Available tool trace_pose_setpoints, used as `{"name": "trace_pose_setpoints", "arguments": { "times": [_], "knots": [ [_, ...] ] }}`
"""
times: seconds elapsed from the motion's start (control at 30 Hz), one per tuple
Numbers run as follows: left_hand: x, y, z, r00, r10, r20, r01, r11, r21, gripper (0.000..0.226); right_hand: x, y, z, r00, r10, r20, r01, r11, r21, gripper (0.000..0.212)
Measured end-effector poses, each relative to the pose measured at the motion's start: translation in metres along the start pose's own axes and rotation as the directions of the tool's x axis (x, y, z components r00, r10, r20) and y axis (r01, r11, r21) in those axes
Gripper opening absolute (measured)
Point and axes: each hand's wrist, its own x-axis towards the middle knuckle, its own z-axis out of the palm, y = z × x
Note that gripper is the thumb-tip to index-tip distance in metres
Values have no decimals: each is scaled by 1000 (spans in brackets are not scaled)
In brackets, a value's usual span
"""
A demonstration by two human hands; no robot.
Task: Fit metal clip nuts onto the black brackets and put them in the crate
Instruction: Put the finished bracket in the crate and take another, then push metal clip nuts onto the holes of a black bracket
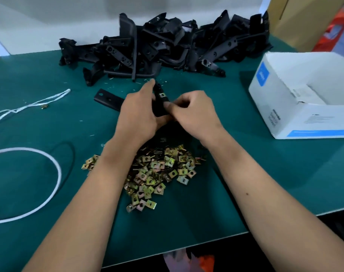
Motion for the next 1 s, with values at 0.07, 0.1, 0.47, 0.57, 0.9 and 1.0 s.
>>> {"name": "trace_pose_setpoints", "arguments": {
  "times": [0.07,0.1,0.47,0.57,0.9,1.0],
  "knots": [
    [-5,15,-4,998,57,17,-58,997,50,108,-6,1,-8,997,-22,-68,20,999,-34,25],
    [-9,30,-2,995,102,17,-103,994,48,108,-10,3,-19,991,-40,-130,37,999,-30,28],
    [-53,269,62,790,613,34,-593,748,299,102,-110,39,-233,815,-76,-574,28,995,-91,16],
    [-81,339,92,669,741,56,-723,633,275,103,-159,64,-297,735,-17,-677,5,1000,-20,21],
    [-166,390,224,331,883,332,-933,358,-23,87,-299,221,-393,466,436,-770,-492,851,184,19],
    [-185,386,262,217,853,474,-941,312,-129,72,-320,273,-393,367,576,-730,-743,654,143,26]
  ]
}}
